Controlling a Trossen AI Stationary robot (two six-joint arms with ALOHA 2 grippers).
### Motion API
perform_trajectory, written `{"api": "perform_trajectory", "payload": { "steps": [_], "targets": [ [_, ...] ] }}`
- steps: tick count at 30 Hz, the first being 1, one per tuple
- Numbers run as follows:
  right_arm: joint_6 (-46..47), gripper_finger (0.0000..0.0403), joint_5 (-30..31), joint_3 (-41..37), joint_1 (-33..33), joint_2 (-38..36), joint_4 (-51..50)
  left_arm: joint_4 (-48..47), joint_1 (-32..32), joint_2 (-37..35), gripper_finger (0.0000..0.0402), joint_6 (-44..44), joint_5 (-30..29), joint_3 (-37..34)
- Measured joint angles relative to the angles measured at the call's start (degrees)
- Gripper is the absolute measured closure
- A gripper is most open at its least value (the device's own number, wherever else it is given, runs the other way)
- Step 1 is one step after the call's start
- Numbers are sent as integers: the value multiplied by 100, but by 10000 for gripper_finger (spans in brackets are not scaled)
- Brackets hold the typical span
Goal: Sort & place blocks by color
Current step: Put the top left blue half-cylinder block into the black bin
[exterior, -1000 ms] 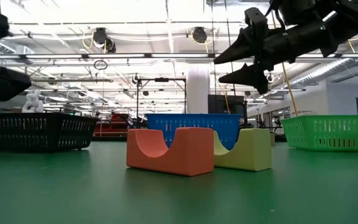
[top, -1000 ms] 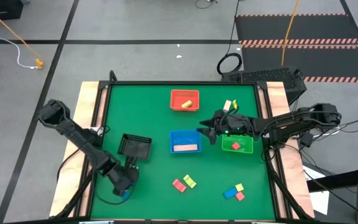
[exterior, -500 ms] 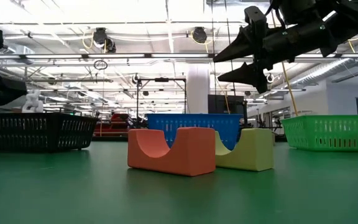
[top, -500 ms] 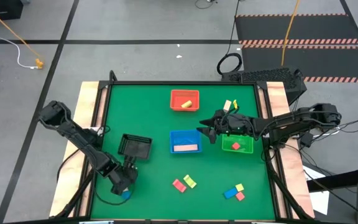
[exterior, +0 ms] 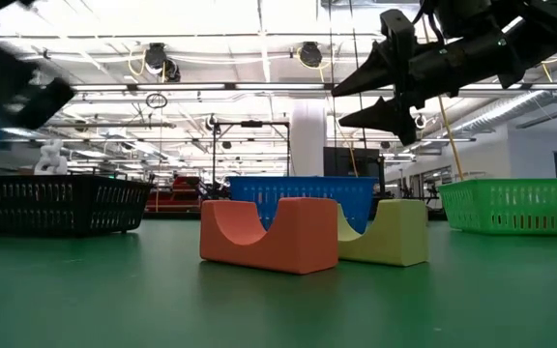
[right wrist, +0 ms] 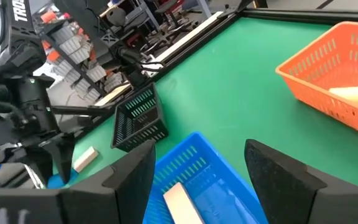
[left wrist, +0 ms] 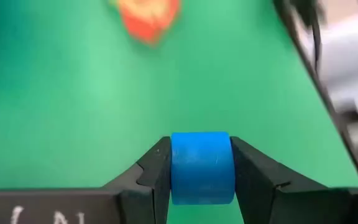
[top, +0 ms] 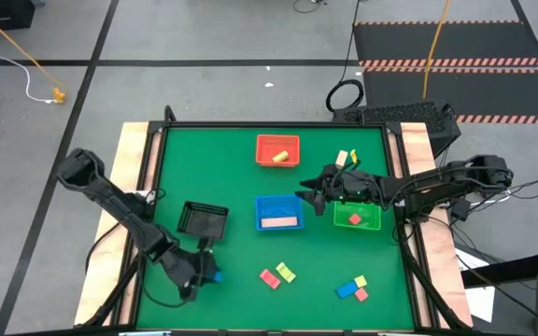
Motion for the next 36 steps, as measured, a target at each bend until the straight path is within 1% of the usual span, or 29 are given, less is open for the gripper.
{"api": "perform_trajectory", "payload": {
  "steps": [3, 4, 7, 9, 13, 16, 19, 24, 26, 29, 32, 34, 36],
  "targets": [
    [56, 163, -1, 0, -1, -52, -10, 332, 152, -155, 271, -104, -1131, 1],
    [48, 163, 0, 0, -9, -64, 21, 374, 221, -203, 271, -180, -1427, 1],
    [-5, 163, -2, -2, -57, -164, -33, 329, 459, -347, 271, -288, -1975, 1],
    [-85, 163, -2, 0, -109, -264, -11, 341, 638, -422, 271, -360, -2124, 1],
    [-258, 163, -4, 0, -238, -494, -55, 246, 991, -532, 271, -408, -2146, 1],
    [-299, 163, -2, 0, -379, -687, -121, -166, 1250, -637, 271, -629, -2147, 1],
    [-298, 163, 2, 0, -545, -862, -366, -921, 1520, -799, 271, -1064, -2153, 1],
    [-242, 163, 30, 0, -838, -1062, -1018, -2497, 1876, -1195, 271, -2174, -2078, 1],
    [-266, 163, 156, 0, -934, -1111, -1413, -3012, 1972, -1351, 271, -2661, -1836, 1],
    [-432, 163, 464, 0, -1061, -1152, -2065, -3634, 2059, -1531, 271, -3307, -1319, 1],
    [-545, 163, 772, 0, -1148, -1152, -2591, -3977, 2076, -1532, 271, -3816, -834, 1],
    [-585, 163, 897, 0, -1188, -1152, -2830, -4029, 2076, -1478, 270, -3949, -578, 2],
    [-660, 163, 947, 0, -1227, -1152, -2986, -4055, 2076, -1387, 270, -3978, -465, 3]
  ]
}}
